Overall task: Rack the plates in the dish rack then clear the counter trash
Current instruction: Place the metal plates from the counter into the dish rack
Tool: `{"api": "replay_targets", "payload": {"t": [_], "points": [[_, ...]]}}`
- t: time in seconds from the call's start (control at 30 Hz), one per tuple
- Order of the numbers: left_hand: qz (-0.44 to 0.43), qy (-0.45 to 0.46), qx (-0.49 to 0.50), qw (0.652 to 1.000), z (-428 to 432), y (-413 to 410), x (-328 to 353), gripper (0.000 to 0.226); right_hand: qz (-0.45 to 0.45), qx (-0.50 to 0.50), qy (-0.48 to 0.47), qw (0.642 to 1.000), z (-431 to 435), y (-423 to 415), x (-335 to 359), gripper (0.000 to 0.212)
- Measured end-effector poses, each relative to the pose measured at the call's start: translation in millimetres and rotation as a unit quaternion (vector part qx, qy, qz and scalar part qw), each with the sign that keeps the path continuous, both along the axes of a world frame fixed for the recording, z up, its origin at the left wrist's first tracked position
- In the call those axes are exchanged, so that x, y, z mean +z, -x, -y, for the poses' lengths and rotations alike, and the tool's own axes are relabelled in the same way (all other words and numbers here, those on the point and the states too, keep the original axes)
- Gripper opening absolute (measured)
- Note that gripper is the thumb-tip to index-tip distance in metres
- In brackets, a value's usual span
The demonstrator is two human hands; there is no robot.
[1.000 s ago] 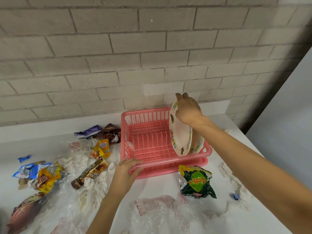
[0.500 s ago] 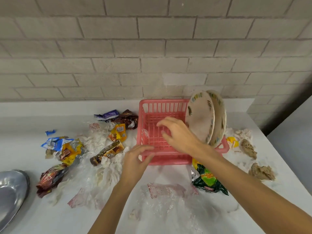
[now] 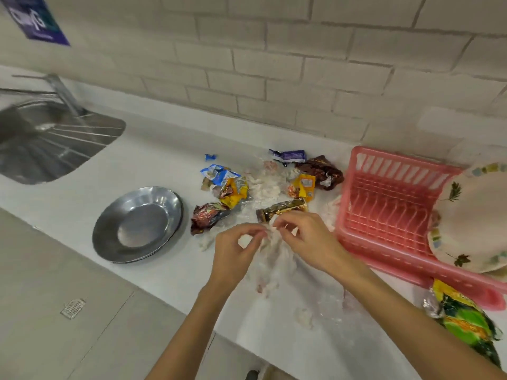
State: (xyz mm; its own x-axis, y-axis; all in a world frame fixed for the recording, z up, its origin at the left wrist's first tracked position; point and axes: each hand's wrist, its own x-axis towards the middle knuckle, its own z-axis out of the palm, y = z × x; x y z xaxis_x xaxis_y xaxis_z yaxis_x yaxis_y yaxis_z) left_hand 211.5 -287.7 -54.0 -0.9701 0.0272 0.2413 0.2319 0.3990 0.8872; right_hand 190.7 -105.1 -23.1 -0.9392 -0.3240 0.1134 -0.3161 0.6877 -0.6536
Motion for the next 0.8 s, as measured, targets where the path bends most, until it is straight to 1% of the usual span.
{"api": "replay_targets", "payload": {"t": [0.1,0.23,0.33,0.4,0.47,0.53,0.7,0.77,0.8], "points": [[0.032,0.008,0.073,0.997,55,-6,-7,0.011,0.034,0.021,0.034,0.999,43,8,-10,0.014],[0.068,0.026,0.181,0.981,131,-7,-25,0.012,0.093,0.033,0.060,0.993,91,16,-22,0.016],[0.093,0.023,0.264,0.960,190,-2,-40,0.008,0.120,0.044,0.064,0.990,118,20,-30,0.016],[0.110,0.038,0.322,0.940,229,2,-51,0.007,0.131,0.056,0.064,0.988,132,20,-33,0.016],[0.127,0.067,0.366,0.919,261,7,-61,0.019,0.145,0.062,0.067,0.985,143,19,-36,0.018],[0.150,0.065,0.395,0.904,282,11,-69,0.029,0.156,0.059,0.073,0.983,149,16,-37,0.017],[0.213,0.055,0.427,0.877,309,19,-81,0.047,0.176,0.052,0.080,0.980,151,10,-38,0.017],[0.248,0.047,0.436,0.864,315,17,-85,0.050,0.184,0.052,0.084,0.978,150,9,-37,0.018],[0.258,0.050,0.432,0.863,318,16,-86,0.048,0.185,0.051,0.087,0.977,150,8,-36,0.018]]}}
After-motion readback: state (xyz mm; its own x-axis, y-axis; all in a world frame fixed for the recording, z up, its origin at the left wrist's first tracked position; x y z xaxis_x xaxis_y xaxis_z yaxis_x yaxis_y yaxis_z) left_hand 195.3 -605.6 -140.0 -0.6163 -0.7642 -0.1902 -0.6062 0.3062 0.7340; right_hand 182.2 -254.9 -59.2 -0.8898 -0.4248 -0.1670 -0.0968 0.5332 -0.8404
